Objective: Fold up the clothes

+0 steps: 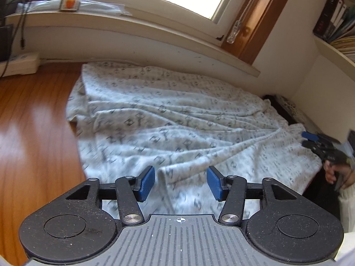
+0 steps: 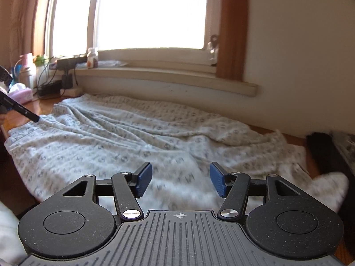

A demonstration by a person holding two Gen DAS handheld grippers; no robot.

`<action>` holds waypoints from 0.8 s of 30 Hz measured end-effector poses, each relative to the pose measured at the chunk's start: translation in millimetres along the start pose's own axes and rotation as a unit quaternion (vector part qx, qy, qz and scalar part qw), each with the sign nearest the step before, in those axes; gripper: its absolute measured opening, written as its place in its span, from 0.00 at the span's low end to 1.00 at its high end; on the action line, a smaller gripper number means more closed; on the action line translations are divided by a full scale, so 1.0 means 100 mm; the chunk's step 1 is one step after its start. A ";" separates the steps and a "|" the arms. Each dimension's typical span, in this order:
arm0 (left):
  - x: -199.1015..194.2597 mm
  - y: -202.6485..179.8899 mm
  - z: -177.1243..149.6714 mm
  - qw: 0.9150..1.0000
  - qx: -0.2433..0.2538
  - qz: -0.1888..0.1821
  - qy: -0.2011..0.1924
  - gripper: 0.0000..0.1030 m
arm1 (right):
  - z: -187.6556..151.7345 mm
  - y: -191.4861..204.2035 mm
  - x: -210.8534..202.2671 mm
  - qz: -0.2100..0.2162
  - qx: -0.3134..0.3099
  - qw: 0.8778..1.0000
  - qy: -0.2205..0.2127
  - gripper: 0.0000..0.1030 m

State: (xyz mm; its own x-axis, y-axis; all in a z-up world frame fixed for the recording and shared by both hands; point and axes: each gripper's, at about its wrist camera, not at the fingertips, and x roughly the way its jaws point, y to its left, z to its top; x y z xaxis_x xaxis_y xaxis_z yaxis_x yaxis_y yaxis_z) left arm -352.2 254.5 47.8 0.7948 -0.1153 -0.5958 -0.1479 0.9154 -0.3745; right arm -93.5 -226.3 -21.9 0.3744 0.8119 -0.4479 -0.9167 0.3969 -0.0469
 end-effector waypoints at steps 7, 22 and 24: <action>0.07 -0.02 -0.01 1.000 0.028 0.006 -0.009 0.29 | 0.22 -0.08 0.59 0.036 -0.016 0.996 0.086 0.55; -0.16 -0.18 0.09 0.996 0.046 -0.001 -0.083 0.08 | 0.19 -0.31 0.50 0.075 0.060 0.995 0.022 0.09; -0.20 -0.17 0.14 0.994 0.032 -0.003 -0.105 0.08 | 0.21 -0.33 0.47 0.068 0.066 0.996 0.003 0.08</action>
State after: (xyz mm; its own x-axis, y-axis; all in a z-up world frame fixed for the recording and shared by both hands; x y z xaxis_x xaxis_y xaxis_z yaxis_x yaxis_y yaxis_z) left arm -357.3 246.2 76.1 0.9019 -0.0443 -0.4296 -0.1100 0.9384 -0.3276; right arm -42.9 -192.3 -22.3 0.2474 0.8598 -0.4467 -0.9323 0.3368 0.1319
